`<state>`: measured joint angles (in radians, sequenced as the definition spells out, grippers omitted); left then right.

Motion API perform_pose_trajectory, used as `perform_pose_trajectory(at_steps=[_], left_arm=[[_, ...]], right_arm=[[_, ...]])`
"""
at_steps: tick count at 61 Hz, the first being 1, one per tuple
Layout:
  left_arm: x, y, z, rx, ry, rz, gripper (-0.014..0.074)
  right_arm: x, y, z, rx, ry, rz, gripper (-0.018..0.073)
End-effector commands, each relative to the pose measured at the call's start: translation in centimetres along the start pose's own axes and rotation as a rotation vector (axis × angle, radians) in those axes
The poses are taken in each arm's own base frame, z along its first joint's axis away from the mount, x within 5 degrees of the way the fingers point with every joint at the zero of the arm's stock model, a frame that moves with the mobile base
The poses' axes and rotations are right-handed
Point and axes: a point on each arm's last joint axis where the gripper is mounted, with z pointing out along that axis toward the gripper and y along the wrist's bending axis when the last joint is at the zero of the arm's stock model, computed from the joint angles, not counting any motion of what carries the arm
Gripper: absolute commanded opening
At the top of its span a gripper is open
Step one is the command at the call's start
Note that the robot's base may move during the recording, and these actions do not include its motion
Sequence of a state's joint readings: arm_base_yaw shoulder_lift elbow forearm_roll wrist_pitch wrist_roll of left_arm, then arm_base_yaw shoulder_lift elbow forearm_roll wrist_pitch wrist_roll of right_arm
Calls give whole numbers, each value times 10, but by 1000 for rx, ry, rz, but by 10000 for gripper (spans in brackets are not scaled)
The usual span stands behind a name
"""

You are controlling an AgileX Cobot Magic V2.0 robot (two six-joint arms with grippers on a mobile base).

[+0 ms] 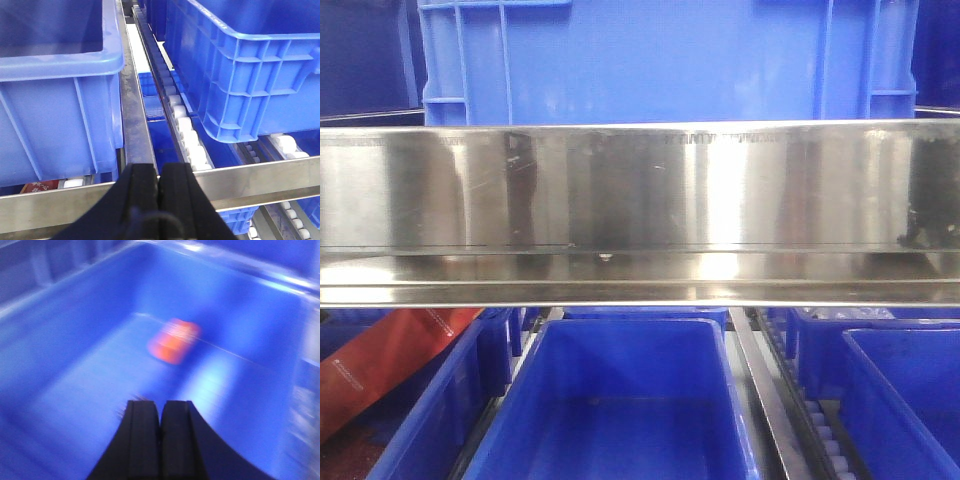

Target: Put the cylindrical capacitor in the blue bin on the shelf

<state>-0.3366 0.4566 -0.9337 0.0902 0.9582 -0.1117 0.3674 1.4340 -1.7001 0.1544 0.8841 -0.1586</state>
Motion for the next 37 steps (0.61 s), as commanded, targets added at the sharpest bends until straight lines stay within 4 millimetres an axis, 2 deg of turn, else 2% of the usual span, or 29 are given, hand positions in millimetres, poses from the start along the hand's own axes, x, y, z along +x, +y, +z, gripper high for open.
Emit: perform_pose_trajectory(at_steps=[1,10,18,37], left_arm=[[-2,0,0,3,-27,-11,-111],[-5,0,0,2,-63,-7,-111],[-7,0,-1,-3,-84,-2,-111],[-1,0,7,-9,-62,5,-111]], right_arm=[[12,-11,-26,59,-55,11,-159],[45,-21,-61,139,-121,45,-159],[77,-20,-83,182,-170,59,-159],[162,-5,-113,239,-330,47,-159]])
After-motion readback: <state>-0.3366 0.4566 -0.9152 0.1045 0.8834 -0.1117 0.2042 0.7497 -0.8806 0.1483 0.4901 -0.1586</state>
